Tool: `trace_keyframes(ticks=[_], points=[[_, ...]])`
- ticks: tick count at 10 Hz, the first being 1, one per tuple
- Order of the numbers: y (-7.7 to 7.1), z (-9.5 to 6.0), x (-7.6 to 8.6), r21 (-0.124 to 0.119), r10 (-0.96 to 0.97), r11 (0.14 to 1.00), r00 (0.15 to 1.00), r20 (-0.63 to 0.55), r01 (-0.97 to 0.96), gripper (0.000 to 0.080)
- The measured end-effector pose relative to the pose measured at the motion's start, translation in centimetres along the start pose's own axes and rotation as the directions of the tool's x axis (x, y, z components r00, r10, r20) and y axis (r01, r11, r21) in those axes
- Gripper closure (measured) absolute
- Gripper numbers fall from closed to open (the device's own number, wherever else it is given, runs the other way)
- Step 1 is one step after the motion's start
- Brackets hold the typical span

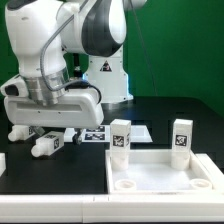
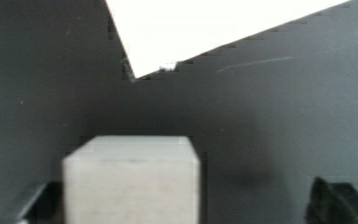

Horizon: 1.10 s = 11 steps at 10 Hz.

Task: Assemble square table

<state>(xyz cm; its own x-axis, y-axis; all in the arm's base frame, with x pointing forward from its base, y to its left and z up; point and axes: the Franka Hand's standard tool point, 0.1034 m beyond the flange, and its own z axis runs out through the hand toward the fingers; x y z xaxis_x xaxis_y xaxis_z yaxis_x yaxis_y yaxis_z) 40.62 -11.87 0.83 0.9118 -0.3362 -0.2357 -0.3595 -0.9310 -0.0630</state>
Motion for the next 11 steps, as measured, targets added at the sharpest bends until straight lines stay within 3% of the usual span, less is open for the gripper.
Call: trace_keyframes(ticks=[1,2,3,4,6,7,8,10,11], points=[[0.0,0.0,0.0,0.0,0.0,1.0,1.0,0.0,0.0,0.0265],[0.0,0.0,0.0,-0.001,-0.014,1.0,1.0,0.001,0.014,0.0447],[-0.1,0.0,0.0,-0.001,-0.038,0.999,0.999,0.0,0.038,0.0516],[-0.9,-0.5,0.1,-0.003,-0.066,0.998,0.998,-0.014,0.066,0.0516],[-2.5,-2.1,-1.0,-0.028,-0.324,0.946,0.945,-0.03,0.324,0.0516],[-1.9,-2.6,-1.0,-0.033,-0.442,0.897,0.895,-0.062,0.441,0.0516],[-0.8,-2.4,-1.2,-0.026,-0.436,0.9,0.897,-0.069,0.435,0.0516],[-0.9,-2.3,-1.2,-0.042,-0.576,0.817,0.816,-0.054,0.575,0.0515],[-1.0,-2.5,-0.9,-0.071,-0.678,0.735,0.733,-0.053,0.675,0.0515]])
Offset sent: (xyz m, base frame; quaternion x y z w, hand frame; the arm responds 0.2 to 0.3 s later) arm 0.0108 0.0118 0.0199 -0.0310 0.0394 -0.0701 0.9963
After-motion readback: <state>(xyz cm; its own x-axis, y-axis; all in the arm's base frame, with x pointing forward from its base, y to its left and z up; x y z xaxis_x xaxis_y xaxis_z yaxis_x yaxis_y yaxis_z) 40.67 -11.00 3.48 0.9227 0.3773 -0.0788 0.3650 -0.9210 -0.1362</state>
